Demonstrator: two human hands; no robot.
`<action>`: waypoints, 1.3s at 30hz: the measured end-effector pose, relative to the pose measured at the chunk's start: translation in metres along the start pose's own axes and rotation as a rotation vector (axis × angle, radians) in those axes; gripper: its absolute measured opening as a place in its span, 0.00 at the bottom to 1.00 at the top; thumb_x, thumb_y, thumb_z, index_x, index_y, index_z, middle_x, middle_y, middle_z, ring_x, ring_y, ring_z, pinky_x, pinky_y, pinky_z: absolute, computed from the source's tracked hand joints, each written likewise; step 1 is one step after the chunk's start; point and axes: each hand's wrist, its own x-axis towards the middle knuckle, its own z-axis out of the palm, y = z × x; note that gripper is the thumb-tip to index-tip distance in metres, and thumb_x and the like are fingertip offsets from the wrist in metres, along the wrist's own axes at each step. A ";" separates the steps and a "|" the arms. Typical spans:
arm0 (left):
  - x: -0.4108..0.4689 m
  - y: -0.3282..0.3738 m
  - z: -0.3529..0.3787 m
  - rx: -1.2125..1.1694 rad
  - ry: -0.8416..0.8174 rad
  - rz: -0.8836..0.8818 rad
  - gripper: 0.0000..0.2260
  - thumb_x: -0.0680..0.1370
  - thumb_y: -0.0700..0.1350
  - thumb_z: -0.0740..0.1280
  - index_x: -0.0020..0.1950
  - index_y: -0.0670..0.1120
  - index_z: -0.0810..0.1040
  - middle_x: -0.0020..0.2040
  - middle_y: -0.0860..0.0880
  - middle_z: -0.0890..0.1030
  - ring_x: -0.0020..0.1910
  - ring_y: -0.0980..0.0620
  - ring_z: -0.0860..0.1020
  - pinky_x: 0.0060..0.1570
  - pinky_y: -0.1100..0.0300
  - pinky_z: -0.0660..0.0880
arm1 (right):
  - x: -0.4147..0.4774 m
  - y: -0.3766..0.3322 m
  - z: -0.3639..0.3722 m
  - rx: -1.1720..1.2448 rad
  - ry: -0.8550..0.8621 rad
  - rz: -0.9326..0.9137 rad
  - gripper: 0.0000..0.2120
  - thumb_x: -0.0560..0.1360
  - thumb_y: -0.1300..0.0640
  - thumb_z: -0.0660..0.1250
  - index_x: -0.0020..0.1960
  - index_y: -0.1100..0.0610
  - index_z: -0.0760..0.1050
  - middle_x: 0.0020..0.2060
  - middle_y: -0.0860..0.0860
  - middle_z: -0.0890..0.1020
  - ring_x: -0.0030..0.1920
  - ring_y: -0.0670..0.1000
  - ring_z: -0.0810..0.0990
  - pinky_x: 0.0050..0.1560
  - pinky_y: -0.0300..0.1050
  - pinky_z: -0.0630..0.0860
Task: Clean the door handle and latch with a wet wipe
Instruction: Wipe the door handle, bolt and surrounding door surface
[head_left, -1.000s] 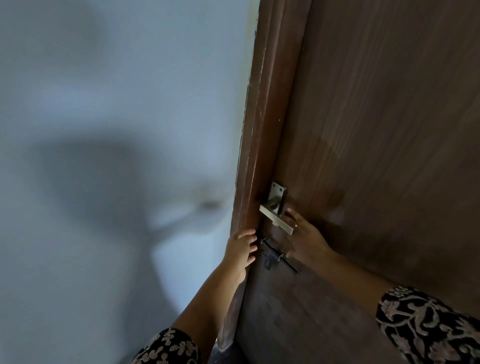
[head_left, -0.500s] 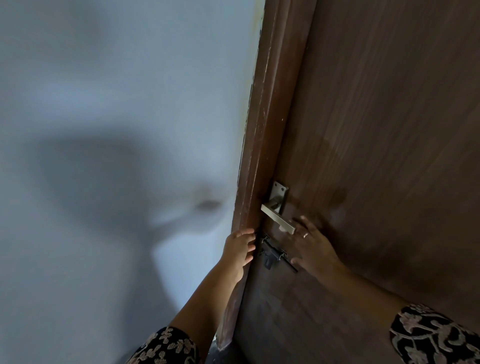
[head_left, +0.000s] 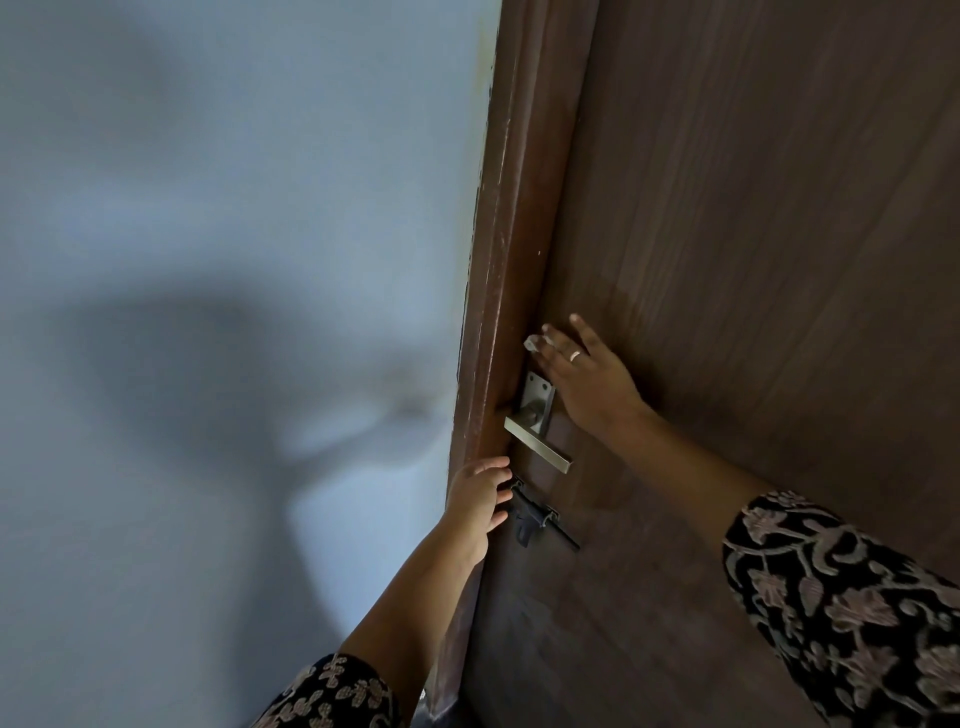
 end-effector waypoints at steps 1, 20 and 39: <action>-0.001 0.001 0.000 -0.001 0.001 0.006 0.10 0.80 0.37 0.62 0.56 0.46 0.79 0.59 0.45 0.78 0.53 0.49 0.77 0.57 0.54 0.73 | 0.001 -0.003 0.002 0.011 -0.004 -0.025 0.30 0.80 0.48 0.50 0.76 0.59 0.45 0.77 0.56 0.49 0.77 0.57 0.45 0.68 0.62 0.33; -0.001 -0.004 -0.008 -0.016 0.030 0.008 0.07 0.78 0.36 0.65 0.46 0.47 0.79 0.56 0.44 0.78 0.52 0.48 0.77 0.54 0.54 0.73 | -0.067 -0.066 0.032 0.180 -0.051 0.023 0.33 0.80 0.49 0.52 0.73 0.65 0.41 0.76 0.61 0.46 0.76 0.58 0.45 0.67 0.60 0.24; 0.026 -0.014 -0.009 0.007 0.091 -0.032 0.09 0.78 0.37 0.63 0.44 0.49 0.79 0.45 0.50 0.79 0.52 0.48 0.77 0.54 0.54 0.73 | -0.037 -0.137 0.049 0.244 -0.133 -0.079 0.31 0.80 0.46 0.55 0.76 0.61 0.51 0.76 0.57 0.55 0.75 0.58 0.56 0.69 0.53 0.62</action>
